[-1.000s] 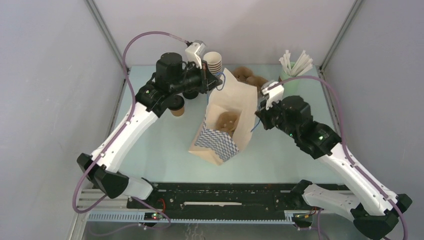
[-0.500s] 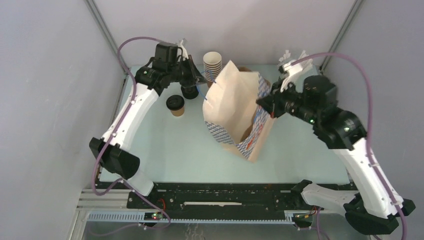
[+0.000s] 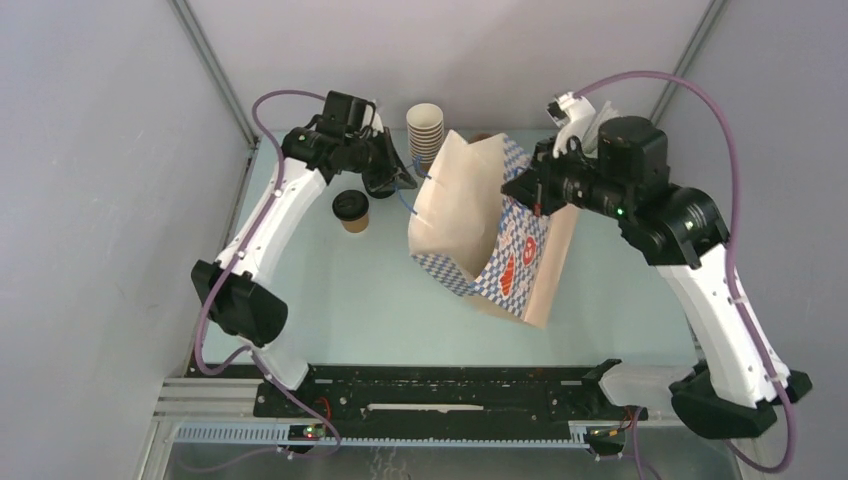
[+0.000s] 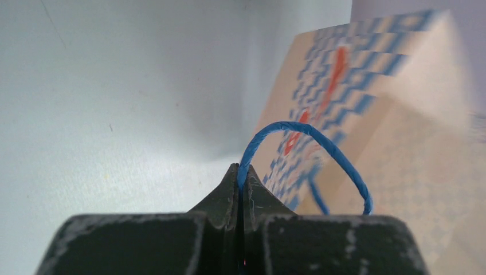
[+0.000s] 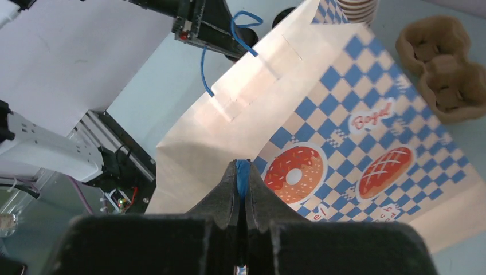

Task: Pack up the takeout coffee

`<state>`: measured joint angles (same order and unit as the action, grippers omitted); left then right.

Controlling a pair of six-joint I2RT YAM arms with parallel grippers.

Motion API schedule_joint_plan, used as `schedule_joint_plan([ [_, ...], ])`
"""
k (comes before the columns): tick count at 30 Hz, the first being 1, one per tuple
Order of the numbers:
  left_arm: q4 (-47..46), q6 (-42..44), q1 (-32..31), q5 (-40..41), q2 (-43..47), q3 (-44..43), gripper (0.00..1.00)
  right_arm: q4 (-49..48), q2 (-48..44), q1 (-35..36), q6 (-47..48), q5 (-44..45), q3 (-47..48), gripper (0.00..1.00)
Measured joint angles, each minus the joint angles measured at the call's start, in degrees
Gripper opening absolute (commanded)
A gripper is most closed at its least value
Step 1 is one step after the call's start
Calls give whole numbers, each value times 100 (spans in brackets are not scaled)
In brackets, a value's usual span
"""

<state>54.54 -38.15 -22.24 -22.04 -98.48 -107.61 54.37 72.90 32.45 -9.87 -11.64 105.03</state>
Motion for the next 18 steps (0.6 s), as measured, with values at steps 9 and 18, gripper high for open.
schedule_joint_plan([
  [9, 83, 166, 35, 122, 131, 131, 0, -216, -472, -378, -37, -186, -1311, 0],
  [18, -1058, 393, -28, 136, 927, 160, 0, -1023, -968, -308, 173, -291, -2852, 0],
])
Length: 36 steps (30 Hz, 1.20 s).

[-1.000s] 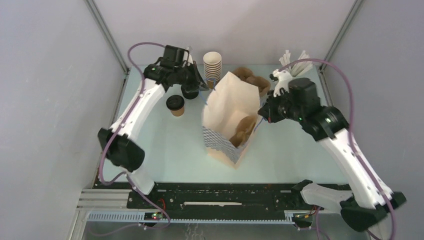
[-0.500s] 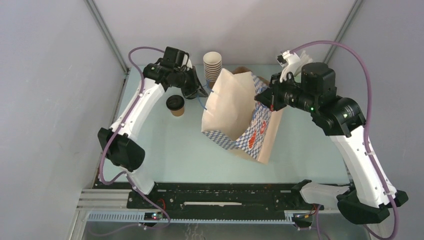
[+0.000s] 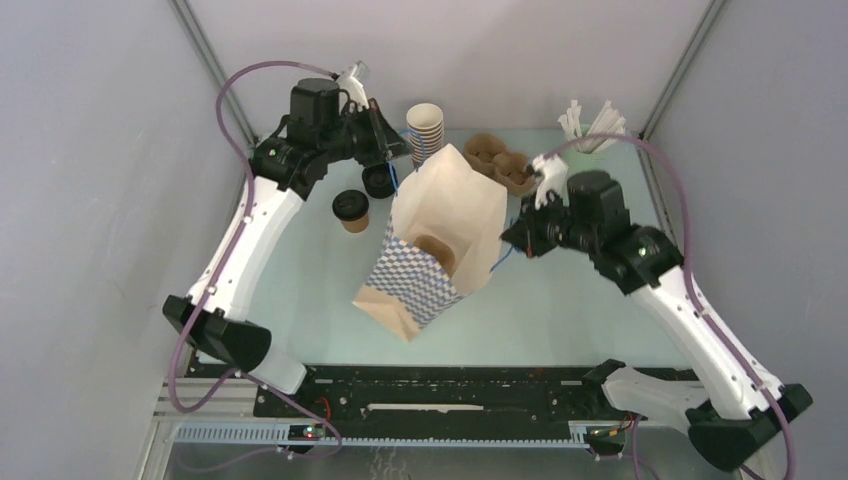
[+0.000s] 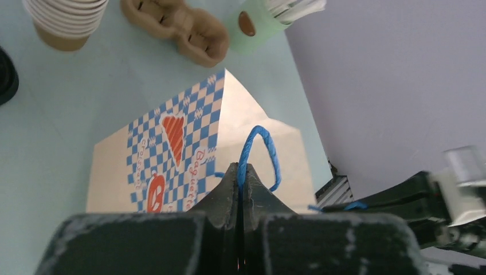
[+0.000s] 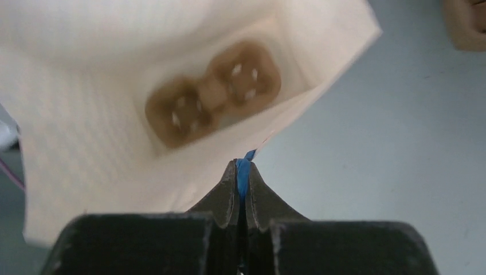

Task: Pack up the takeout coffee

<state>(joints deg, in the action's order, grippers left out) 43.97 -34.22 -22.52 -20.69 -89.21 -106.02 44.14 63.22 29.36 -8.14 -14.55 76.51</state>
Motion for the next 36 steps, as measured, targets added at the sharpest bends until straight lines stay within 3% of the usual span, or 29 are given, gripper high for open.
schedule_joint_plan([
  [7, -1561, 857, -299, -160, 1113, 1637, 0, -896, -1217, 1495, 699, 1036, -1777, 0],
  [12, -2293, 1523, -675, -203, 1602, 2524, 0, -1401, -1283, 2269, 1051, 2090, -2105, 0],
  [18, -2813, 1825, -732, -229, 2159, 3279, 0, -1711, -1263, 2573, 1222, 2774, -2188, 0],
  [28, -3222, 1910, -732, -216, 2201, 3362, 0, -1779, -1250, 2518, 1307, 3204, -2135, 0],
  [36, -3519, 1423, -732, -348, 1353, 2706, 3, -1733, -1263, 2356, 1279, 3381, -1631, 0],
])
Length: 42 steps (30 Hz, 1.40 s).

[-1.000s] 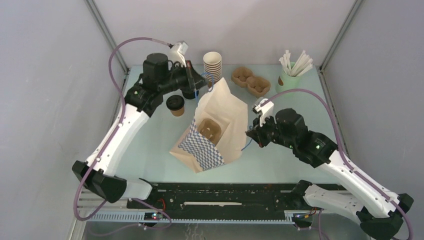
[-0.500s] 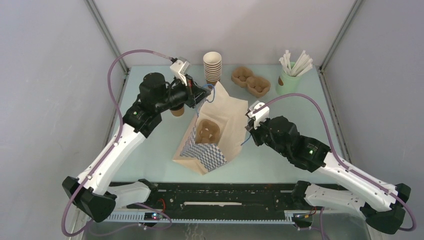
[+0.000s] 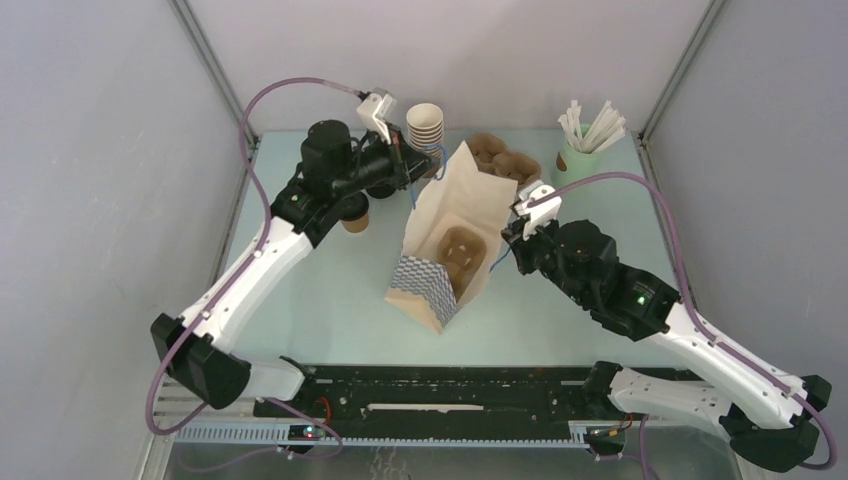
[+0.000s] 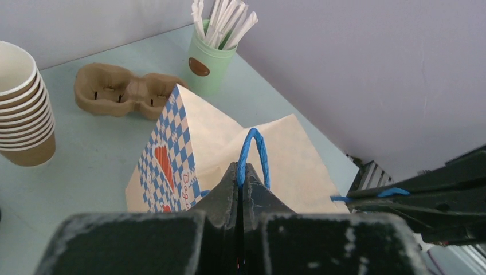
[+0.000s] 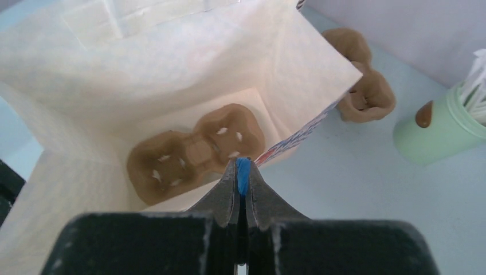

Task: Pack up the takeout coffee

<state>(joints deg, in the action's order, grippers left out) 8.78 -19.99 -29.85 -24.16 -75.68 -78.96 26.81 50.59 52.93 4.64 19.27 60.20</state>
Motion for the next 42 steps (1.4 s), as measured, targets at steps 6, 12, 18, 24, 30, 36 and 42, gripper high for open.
schedule_joint_plan([
  [6, 494, -448, 0, 219, -855, -988, 6, 240, -66, -57, -391, 514, 131, 0],
  [12, 1416, -551, 0, 411, -1674, -2221, 25, 584, -52, -278, -811, 590, 131, 0],
  [18, 2417, -584, 0, 673, -1932, -3115, 61, 817, -39, -597, -1180, 595, 131, 0],
  [24, 3362, -492, 111, 1126, -2083, -4249, 72, 1226, -52, -986, -1523, 1036, 234, 0],
  [30, 3705, -575, 455, 2103, -1390, -3567, 72, 1692, -72, -1005, -1687, 1453, 407, 0],
  [36, 4070, -1001, 1228, 2785, -640, -2277, 83, 1672, -70, -1005, -1637, 1252, 426, 0],
  [42, 4516, -841, 1692, 2988, -1080, -1991, 87, 1526, 35, -1008, -1493, 874, 511, 0],
])
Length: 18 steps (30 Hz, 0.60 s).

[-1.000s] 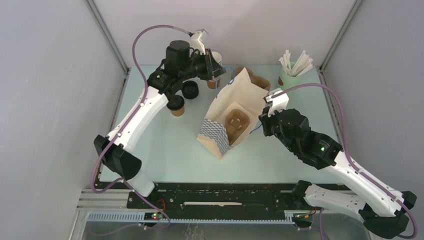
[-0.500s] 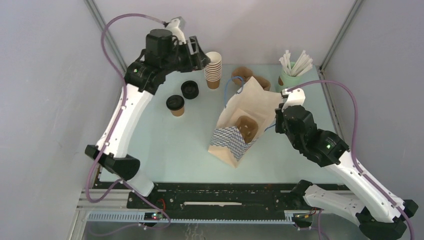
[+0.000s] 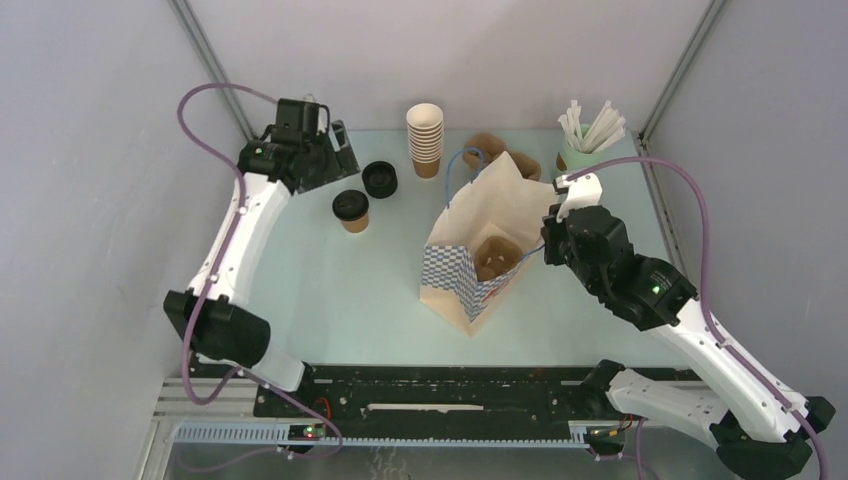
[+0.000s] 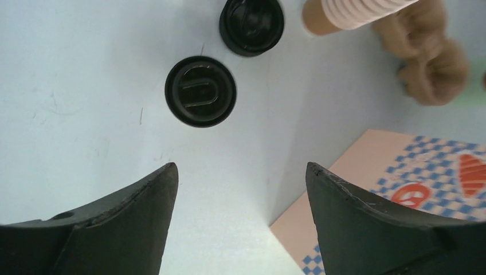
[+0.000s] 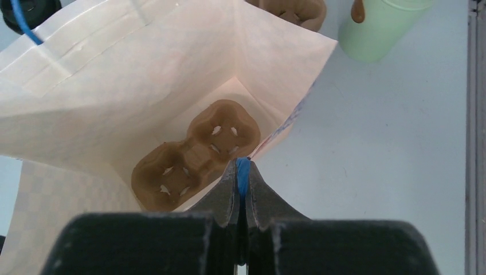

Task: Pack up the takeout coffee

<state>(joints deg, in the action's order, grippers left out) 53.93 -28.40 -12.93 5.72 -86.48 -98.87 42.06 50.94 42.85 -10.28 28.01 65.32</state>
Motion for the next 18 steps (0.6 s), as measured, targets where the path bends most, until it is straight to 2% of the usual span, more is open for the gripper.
schedule_joint_plan([
  [9, 61, 977, 72, 44, -1163, 122, 92, -72, 85, -262, 118, -496, 98, 0],
  [18, 83, 1464, 195, 0, -2396, -369, 87, 20, 136, -378, 90, -809, 184, 0],
])
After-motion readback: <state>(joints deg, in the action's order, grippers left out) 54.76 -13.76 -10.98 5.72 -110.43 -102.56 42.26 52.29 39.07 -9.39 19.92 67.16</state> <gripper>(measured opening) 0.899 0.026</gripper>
